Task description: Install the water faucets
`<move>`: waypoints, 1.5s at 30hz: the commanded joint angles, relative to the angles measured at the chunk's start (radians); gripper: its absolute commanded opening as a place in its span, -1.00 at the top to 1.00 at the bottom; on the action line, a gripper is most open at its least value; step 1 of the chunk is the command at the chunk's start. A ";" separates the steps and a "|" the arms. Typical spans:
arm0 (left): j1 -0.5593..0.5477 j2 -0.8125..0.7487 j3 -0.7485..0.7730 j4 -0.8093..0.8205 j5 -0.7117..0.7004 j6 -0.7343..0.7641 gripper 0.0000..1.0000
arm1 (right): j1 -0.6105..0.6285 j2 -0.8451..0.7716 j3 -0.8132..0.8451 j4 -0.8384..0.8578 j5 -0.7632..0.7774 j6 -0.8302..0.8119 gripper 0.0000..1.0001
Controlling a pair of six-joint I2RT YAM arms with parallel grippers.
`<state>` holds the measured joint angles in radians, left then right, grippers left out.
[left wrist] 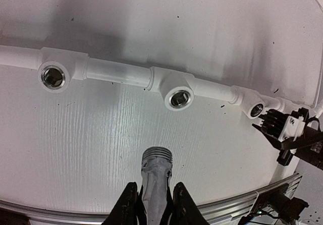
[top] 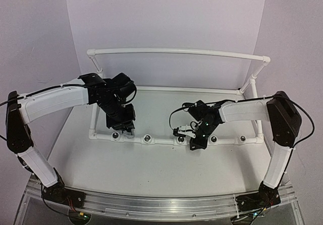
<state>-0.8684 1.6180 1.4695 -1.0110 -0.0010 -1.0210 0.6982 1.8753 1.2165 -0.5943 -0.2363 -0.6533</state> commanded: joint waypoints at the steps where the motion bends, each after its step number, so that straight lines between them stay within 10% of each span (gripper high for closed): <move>1: 0.003 -0.021 -0.010 -0.028 -0.007 0.010 1.00 | 0.067 0.027 -0.003 -0.046 -0.069 0.092 0.39; 16: 0.002 -0.027 -0.014 0.018 0.041 0.029 1.00 | -0.099 -0.209 0.032 -0.077 0.014 -0.031 -0.96; 27: 0.003 -0.032 -0.016 0.031 0.043 0.032 1.00 | -0.233 -0.070 0.019 -0.139 0.080 -0.175 -0.85; 45: 0.003 -0.024 -0.025 0.035 0.042 0.038 1.00 | -0.176 -0.031 -0.092 -0.165 -0.025 -0.167 0.27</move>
<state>-0.8684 1.6180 1.4429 -0.9944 0.0360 -0.9947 0.4695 1.8455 1.1674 -0.6703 -0.1698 -0.8592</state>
